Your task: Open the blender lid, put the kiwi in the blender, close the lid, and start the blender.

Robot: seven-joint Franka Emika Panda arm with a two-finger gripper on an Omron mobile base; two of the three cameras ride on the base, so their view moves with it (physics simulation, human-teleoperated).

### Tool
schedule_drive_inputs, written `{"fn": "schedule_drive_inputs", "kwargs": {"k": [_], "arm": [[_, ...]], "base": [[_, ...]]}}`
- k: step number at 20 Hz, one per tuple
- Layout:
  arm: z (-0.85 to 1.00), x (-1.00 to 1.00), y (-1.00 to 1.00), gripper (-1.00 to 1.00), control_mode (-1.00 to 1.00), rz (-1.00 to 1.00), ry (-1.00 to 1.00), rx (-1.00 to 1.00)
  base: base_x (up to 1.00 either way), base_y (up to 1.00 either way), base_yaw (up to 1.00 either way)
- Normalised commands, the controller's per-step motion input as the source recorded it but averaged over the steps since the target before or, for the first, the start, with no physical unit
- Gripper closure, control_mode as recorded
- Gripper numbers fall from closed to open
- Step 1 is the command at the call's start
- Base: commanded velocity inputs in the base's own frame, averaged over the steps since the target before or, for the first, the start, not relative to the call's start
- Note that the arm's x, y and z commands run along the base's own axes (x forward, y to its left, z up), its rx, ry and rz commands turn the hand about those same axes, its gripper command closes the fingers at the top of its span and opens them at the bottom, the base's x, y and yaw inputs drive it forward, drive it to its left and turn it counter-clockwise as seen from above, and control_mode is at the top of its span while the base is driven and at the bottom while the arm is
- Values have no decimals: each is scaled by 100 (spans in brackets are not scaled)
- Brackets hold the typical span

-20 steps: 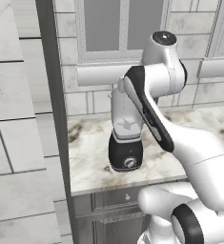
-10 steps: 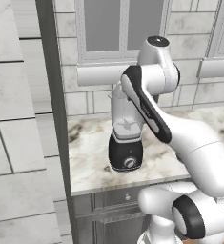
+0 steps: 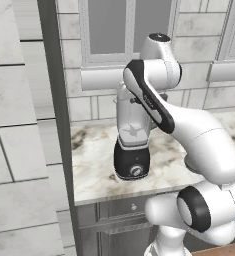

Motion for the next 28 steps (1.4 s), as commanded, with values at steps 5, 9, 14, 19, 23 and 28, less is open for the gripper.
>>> {"fn": "schedule_drive_inputs", "kwargs": {"k": [5,9,14,19,23,28], "arm": [[-73,12,4,100,-100,0,0,0],[-93,0,2,-100,-100,0,0,0],[-27,0,-1,-100,-100,0,-2,0],[28,0,0,-100,-100,0,0,0],[63,0,-5,-100,-100,0,-9,0],[63,-20,-19,-100,-100,0,-20,0]], "base": [[0,0,0],[0,0,0],[0,0,0],[0,0,0],[0,0,0],[0,0,0]]}}
